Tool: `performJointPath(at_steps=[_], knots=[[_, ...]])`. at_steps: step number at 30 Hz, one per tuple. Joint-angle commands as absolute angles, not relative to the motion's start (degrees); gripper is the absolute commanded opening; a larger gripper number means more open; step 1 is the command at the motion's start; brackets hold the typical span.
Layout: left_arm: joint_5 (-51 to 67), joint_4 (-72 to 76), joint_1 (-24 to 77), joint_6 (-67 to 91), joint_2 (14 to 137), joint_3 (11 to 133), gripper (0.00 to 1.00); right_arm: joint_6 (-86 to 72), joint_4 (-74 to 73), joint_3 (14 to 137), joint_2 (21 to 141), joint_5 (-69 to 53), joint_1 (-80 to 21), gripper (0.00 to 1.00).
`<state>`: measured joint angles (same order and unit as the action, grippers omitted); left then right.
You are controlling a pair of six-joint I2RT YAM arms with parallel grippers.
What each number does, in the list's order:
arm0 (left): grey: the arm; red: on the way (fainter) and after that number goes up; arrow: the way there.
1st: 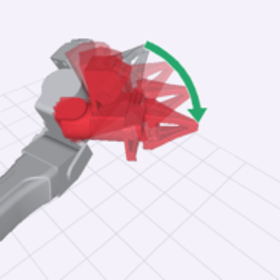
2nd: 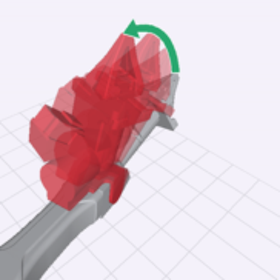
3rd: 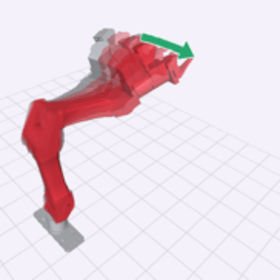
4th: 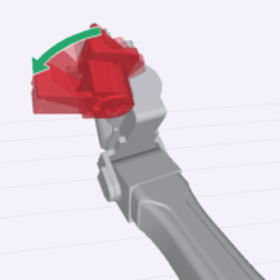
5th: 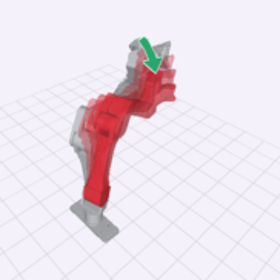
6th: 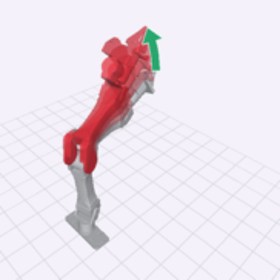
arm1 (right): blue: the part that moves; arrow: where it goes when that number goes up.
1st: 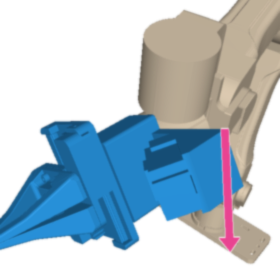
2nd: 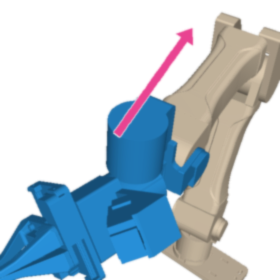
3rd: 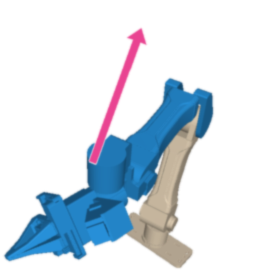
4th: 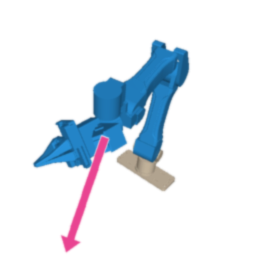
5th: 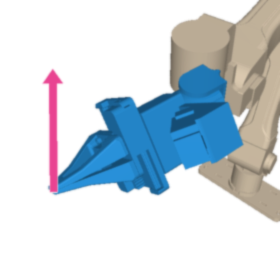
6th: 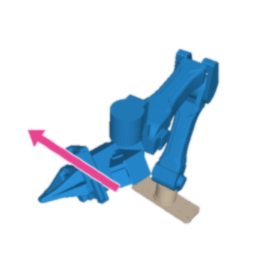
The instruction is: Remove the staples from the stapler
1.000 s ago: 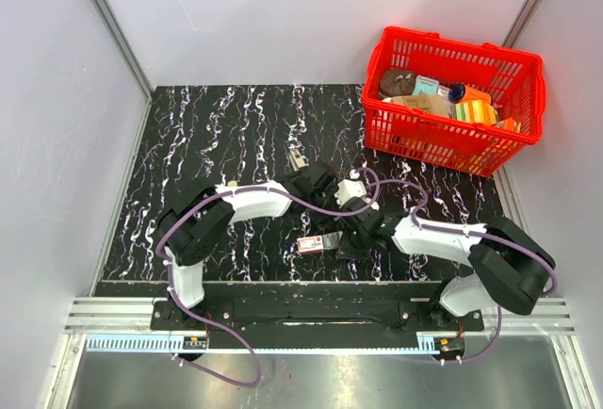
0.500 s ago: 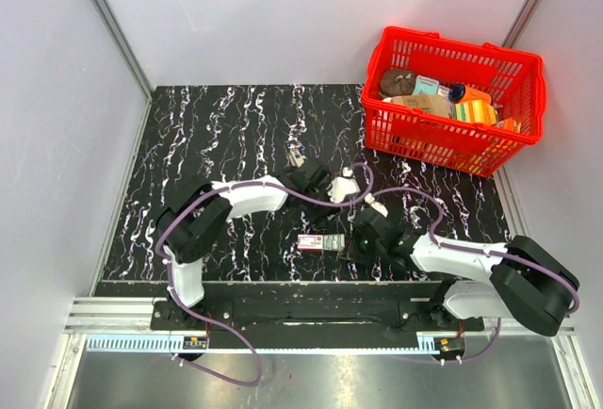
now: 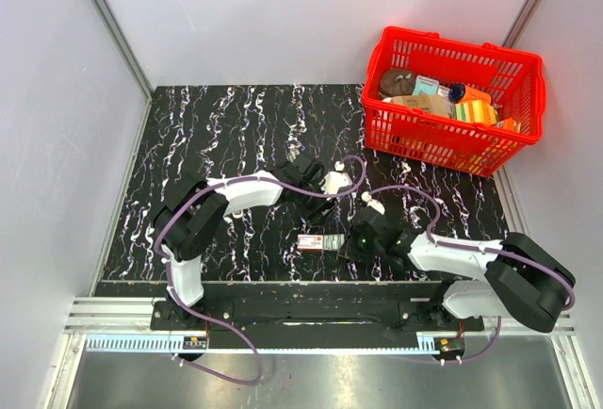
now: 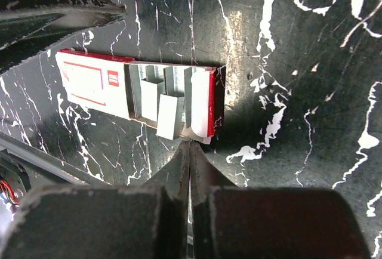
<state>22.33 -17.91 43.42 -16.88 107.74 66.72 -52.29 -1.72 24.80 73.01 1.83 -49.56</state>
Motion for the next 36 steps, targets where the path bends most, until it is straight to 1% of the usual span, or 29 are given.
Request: performJointPath(at_steps=[1, 5, 19, 36], knots=[[25.6, -16.8, 44.6, -15.7, 108.3, 64.7, 0.53, -51.9, 2.2, 25.8, 73.8, 0.2, -49.3, 0.0], [26.0, -15.7, 45.3, -15.6, 108.5, 64.0, 0.53, -55.7, 5.6, 23.6, 73.2, -1.3, -49.2, 0.0], [26.4, -14.6, 47.4, -16.2, 109.0, 63.5, 0.53, -55.8, 6.4, 24.0, 76.1, -3.2, -46.9, 0.0], [27.2, -14.5, 47.4, -16.4, 108.1, 61.4, 0.52, -55.5, 8.7, 24.3, 76.0, -4.4, -45.4, 0.0]])
